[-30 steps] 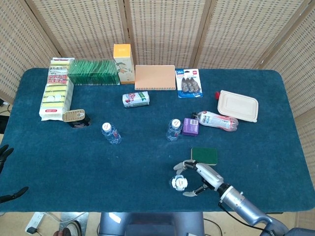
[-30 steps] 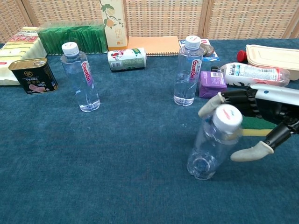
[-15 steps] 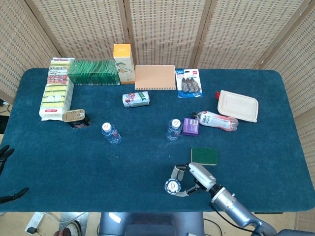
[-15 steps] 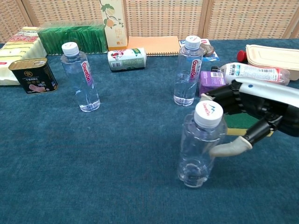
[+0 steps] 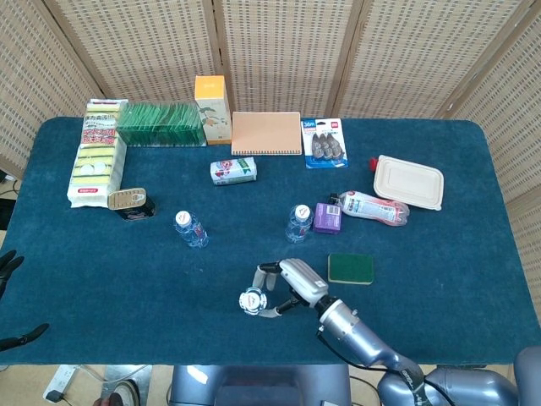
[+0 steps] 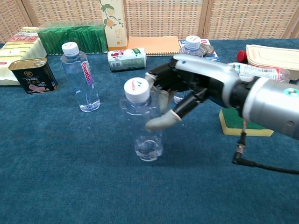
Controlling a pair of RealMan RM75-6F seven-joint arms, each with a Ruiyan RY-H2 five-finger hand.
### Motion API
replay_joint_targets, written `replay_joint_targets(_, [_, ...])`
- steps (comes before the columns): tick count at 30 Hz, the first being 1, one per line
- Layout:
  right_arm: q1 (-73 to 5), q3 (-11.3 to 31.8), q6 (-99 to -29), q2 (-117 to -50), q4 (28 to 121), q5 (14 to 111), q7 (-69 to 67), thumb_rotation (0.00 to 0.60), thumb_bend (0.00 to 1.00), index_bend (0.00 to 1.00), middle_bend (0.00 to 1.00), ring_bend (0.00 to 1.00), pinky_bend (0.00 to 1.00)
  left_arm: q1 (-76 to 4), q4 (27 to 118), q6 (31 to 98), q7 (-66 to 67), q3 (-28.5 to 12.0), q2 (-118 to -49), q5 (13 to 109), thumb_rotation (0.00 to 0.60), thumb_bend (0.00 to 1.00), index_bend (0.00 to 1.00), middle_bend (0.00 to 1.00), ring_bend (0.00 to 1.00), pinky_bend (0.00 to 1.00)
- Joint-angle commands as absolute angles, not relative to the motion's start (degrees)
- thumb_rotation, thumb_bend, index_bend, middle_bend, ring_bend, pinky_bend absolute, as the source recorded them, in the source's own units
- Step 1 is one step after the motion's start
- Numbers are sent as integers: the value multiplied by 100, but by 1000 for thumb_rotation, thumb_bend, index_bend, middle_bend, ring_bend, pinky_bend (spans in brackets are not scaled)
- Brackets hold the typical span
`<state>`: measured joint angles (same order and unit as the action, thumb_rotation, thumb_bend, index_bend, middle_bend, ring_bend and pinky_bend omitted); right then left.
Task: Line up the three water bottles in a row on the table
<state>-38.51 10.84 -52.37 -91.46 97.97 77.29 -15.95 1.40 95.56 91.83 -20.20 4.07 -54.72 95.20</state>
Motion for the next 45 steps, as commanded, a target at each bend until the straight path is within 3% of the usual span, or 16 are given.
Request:
replay_joint_targets(1, [-4197, 1495, -4958, -9377, 9752, 7111, -1112, 600, 189, 569, 640, 564, 410, 128, 9535, 9159, -2080, 415, -5464, 9518, 600, 99, 0, 0, 0, 0])
replay_joint_targets(16, [-4961, 2272, -5178, -10456, 8928, 5396, -126, 600, 191, 569, 640, 548, 398, 87, 9469, 9103, -2220, 440, -5449, 9542, 600, 99, 0, 0, 0, 0])
replay_joint_targets(26, [-4949, 2183, -5223, -10504, 8618, 5221, -9, 600, 194, 567, 615, 514, 358, 94, 9400, 9137, -2420, 432, -5419, 9515, 600, 99, 0, 0, 0, 0])
replay_joint_targets(28, [-4929, 2134, -5185, -10480, 8595, 5262, -34, 600, 194, 537, 572, 479, 343, 97, 9397, 9145, -2424, 440, -5418, 9533, 600, 98, 0, 0, 0, 0])
replay_joint_targets(34, [-4867, 2003, -5064, -10287, 8640, 5606, -164, 600, 188, 335, 297, 272, 242, 113, 9407, 9188, -2404, 461, -5422, 9589, 600, 99, 0, 0, 0, 0])
replay_joint_targets(37, [-4829, 1954, -5191, -10252, 8640, 5824, -147, 600, 180, 271, 210, 208, 208, 122, 9417, 9206, -2401, 471, -5422, 9609, 600, 98, 0, 0, 0, 0])
replay_joint_targets(45, [-4591, 1767, -5418, -9922, 9043, 6333, -294, 600, 173, 199, 137, 159, 158, 131, 9397, 9227, -2435, 482, -5420, 9620, 600, 98, 0, 0, 0, 0])
